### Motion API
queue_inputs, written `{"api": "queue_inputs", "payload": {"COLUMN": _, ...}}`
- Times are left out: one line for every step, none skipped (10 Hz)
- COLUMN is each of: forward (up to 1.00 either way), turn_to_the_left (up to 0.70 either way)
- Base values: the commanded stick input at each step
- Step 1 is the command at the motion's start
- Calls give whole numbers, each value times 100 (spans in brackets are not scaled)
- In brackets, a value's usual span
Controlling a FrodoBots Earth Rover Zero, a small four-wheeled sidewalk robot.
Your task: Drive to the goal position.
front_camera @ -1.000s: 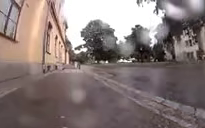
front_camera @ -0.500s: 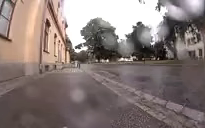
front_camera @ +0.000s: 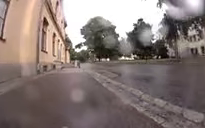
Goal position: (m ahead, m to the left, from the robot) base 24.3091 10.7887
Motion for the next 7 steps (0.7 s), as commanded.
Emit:
{"api": "queue_inputs", "payload": {"forward": 85, "turn_to_the_left": 0}}
{"api": "queue_inputs", "payload": {"forward": 85, "turn_to_the_left": 0}}
{"api": "queue_inputs", "payload": {"forward": 85, "turn_to_the_left": 0}}
{"api": "queue_inputs", "payload": {"forward": 85, "turn_to_the_left": 0}}
{"api": "queue_inputs", "payload": {"forward": 85, "turn_to_the_left": 0}}
{"api": "queue_inputs", "payload": {"forward": 85, "turn_to_the_left": 0}}
{"api": "queue_inputs", "payload": {"forward": 85, "turn_to_the_left": 0}}
